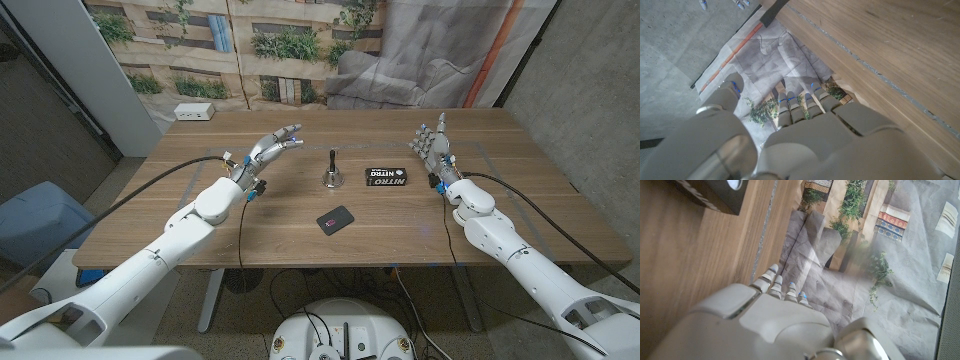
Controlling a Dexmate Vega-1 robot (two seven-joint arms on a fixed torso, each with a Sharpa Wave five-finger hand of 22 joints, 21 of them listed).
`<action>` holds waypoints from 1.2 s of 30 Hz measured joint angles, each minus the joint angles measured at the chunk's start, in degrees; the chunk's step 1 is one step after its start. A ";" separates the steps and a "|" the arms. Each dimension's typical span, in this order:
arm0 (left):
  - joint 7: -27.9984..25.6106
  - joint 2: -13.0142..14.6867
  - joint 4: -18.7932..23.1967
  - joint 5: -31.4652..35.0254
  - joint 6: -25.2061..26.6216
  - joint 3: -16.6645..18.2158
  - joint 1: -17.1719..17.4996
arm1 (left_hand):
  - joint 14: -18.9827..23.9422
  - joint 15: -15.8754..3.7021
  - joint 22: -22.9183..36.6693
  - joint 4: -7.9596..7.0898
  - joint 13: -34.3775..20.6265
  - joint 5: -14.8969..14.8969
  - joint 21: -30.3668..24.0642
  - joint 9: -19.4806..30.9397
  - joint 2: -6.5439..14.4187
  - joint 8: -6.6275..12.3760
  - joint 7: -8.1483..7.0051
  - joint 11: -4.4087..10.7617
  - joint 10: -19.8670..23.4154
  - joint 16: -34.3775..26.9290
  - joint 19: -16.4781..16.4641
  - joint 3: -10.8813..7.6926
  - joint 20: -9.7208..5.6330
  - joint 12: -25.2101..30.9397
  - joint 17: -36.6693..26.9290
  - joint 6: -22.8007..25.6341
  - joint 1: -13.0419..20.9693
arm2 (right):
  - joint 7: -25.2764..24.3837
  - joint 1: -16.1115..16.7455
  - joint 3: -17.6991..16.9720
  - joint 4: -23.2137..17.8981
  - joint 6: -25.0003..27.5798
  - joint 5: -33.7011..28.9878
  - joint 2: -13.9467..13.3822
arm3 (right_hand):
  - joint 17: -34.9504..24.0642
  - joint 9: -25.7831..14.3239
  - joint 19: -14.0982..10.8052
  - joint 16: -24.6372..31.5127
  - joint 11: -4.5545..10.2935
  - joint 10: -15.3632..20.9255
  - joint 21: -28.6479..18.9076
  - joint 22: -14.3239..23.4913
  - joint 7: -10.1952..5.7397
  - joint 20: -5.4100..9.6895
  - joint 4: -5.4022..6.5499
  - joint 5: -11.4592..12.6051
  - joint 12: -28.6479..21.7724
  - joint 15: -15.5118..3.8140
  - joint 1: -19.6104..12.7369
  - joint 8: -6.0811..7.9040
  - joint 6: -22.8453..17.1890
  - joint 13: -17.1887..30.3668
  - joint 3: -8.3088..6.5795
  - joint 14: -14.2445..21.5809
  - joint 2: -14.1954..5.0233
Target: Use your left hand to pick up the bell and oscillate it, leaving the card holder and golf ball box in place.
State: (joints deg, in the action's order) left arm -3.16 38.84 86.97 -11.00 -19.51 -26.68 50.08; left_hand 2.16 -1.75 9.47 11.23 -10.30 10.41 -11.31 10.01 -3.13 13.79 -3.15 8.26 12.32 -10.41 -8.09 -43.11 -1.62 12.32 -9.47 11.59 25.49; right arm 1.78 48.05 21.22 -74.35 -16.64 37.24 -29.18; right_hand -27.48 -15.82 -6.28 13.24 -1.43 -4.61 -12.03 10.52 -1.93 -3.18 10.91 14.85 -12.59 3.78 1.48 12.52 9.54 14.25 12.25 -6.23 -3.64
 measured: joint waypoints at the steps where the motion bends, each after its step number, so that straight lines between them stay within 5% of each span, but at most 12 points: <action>1: -0.13 -0.18 0.05 0.49 0.00 -0.78 -0.48 | 0.00 0.00 0.00 0.00 0.00 0.00 0.00 0.00 0.11 0.00 0.00 0.04 0.17 0.00 0.00 0.00 0.00 0.00 0.00 0.00 0.19 | 0.00 0.00 0.00 0.00 0.00 0.00 0.00 | 0.00 0.00 0.00 0.00 0.00 0.00 0.00 0.00 0.00 0.00 0.00 0.00 0.00 0.00 0.00 0.00 0.00 0.00 0.00 0.00 0.00; 20: -5.48 -2.04 2.72 9.60 3.45 -3.67 -1.04 | 3.28 -0.41 0.30 0.00 0.19 0.00 0.00 -0.16 -1.96 0.63 0.89 0.58 6.67 0.00 -1.53 0.00 0.30 0.45 0.01 4.82 7.09 | 0.02 -0.04 0.03 0.09 -0.06 -0.02 0.06 | 0.00 0.00 0.00 0.00 0.00 0.00 0.00 0.00 0.00 0.00 0.00 0.00 0.00 0.00 0.00 0.00 0.00 0.00 0.00 0.00 0.00; 36: -7.13 -4.87 -0.82 11.92 3.91 -6.32 -2.73 | 5.02 -0.31 0.30 -0.24 0.18 0.00 0.37 -0.15 -2.65 0.63 1.01 0.85 8.55 0.00 -0.90 0.23 0.93 0.45 0.01 7.18 10.34 | 0.07 -0.05 0.03 0.12 -0.09 -0.03 0.05 | 0.00 0.00 0.00 0.00 0.00 0.00 0.00 0.00 0.00 0.00 0.00 0.00 0.00 0.00 0.00 0.00 0.00 0.00 0.00 0.00 0.00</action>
State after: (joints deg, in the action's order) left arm -10.29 33.96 86.16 0.91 -15.60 -33.01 47.35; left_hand 7.18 -2.06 9.76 10.99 -10.12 10.41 -10.94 9.86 -5.78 14.42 -2.15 9.11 20.87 -10.41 -8.99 -42.88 -0.69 12.77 -9.46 18.77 35.83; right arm 1.84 48.00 21.25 -74.23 -16.73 37.21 -29.13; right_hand -27.48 -15.82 -6.28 13.24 -1.43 -4.60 -12.03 10.52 -1.93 -3.18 10.91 14.85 -12.59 3.78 1.48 12.52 9.54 14.24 12.25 -6.23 -3.64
